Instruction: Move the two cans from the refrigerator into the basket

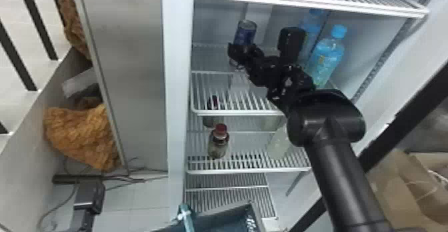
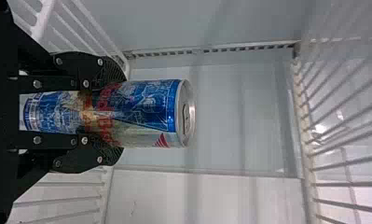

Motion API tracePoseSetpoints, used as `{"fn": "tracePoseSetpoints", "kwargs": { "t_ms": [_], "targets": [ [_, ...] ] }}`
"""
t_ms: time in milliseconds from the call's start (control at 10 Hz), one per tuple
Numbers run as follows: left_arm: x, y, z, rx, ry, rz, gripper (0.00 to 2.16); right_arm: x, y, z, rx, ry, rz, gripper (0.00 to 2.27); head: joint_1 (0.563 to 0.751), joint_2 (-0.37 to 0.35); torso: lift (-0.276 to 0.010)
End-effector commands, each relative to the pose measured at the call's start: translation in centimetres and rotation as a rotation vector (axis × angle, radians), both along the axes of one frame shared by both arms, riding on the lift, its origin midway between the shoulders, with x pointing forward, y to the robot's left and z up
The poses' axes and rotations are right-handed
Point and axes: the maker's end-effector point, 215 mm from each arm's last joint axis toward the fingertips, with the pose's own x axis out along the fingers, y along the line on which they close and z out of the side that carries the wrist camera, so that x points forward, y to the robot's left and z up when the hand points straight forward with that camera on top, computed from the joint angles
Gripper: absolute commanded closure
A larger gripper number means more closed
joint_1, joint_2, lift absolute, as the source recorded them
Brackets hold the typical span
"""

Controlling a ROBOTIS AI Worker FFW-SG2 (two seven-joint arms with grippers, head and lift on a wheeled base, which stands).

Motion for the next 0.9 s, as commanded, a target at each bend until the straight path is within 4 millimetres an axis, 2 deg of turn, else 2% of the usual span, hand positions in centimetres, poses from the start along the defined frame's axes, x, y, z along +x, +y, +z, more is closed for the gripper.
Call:
{"fn": "tracePoseSetpoints", "kwargs": {
  "t_ms": [0, 400, 800],
  "targets": [
    [-0.2, -0.1, -0.1, 0.002, 0.003, -0.007, 1.2, -1.8, 0.2, 0.9, 0.001, -0.014, 0.007, 1.27, 0.695, -0.198, -0.035],
    [-0.3, 0.0, -0.1, 0.001, 0.005, -0.007, 1.2, -6.6, -0.4, 0.5, 0.039, 0.006, 0.011, 1.27, 0.695, -0.21, -0.035],
    [-0.4, 0.0, -0.2, 0.003, 0.008, -0.007, 1.2, -11.2, -0.2, 1.4, 0.054, -0.001, 0.039, 1.27, 0.695, -0.223, -0.035]
  ]
}}
